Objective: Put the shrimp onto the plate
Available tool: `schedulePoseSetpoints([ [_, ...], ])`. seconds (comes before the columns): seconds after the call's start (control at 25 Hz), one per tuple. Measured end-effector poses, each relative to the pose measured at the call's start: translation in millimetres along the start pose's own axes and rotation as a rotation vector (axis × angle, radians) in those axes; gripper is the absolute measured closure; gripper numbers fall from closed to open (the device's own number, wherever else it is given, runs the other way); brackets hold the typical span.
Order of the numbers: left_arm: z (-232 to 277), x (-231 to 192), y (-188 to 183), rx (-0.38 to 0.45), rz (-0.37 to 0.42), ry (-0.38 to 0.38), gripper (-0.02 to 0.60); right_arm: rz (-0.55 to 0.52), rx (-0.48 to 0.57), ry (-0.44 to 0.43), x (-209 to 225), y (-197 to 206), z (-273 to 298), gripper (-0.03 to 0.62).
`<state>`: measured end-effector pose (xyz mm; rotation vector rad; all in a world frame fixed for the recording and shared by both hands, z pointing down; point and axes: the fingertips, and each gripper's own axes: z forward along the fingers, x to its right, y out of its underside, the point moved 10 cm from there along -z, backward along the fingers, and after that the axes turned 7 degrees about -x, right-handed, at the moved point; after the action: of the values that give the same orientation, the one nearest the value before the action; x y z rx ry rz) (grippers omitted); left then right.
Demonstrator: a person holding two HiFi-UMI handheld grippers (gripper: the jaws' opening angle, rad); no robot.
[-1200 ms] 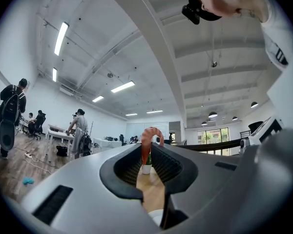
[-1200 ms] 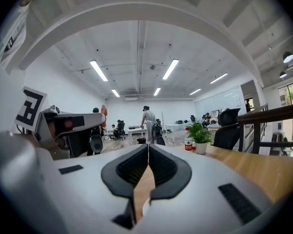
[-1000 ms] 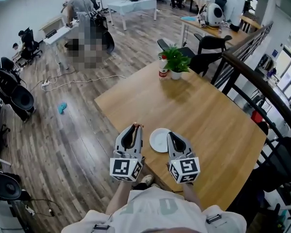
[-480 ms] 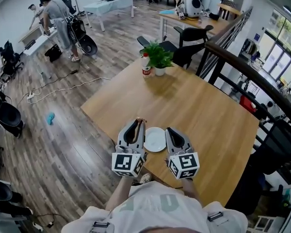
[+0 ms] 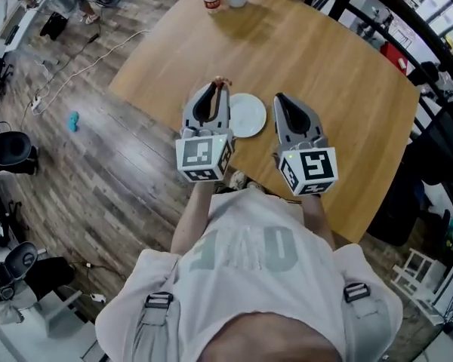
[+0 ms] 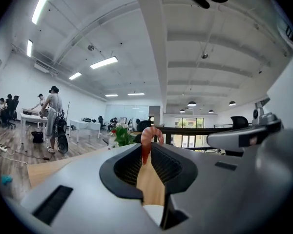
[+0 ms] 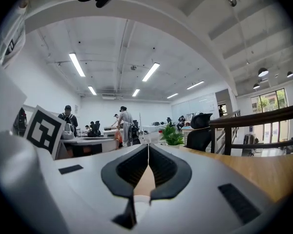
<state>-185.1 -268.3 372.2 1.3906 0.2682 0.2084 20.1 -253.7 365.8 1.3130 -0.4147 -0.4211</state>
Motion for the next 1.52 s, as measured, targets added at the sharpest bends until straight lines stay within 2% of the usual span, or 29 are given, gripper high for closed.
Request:
schedulePoseSetpoints([
  [0.12, 20.5, -5.6, 25.0, -0.091, -0.014, -0.006, 0.518, 0.004, 0.0, 0.021, 8.0, 2.2, 2.1, 0.572],
  [0.28, 38.5, -17.1, 57.0, -0.213, -0.093, -0.008, 0.518, 0.006, -0.01, 0.047, 11.2, 3.0, 4.0, 0.573],
  [0.48, 55.5, -20.5, 84.9, -0.352, -0.069, -0.015, 0.517, 0.013, -0.03, 0.066, 11.1, 5.8, 3.1, 0.572],
  [0.76, 75.9, -21.9, 117.1, -0.545, -0.08, -0.014, 0.517, 0.017, -0.044, 0.096, 12.3, 6.9, 2.2, 0.572],
  [1.04, 84.7, -31.6, 152.2, -0.706, -0.074, -0.036, 0.517, 0.036, -0.056, 0.097, 12.4, 9.7, 0.7, 0.572],
  [1.32, 84.9, -30.9, 171.8, -0.801, -0.071, -0.031, 0.517, 0.031, -0.066, 0.077, 9.1, 11.4, 2.6, 0.572],
  [1.52, 85.2, -33.9, 173.1, -0.791, -0.084, -0.038, 0.517, 0.035, -0.067, 0.079, 9.7, 13.1, 2.3, 0.572],
])
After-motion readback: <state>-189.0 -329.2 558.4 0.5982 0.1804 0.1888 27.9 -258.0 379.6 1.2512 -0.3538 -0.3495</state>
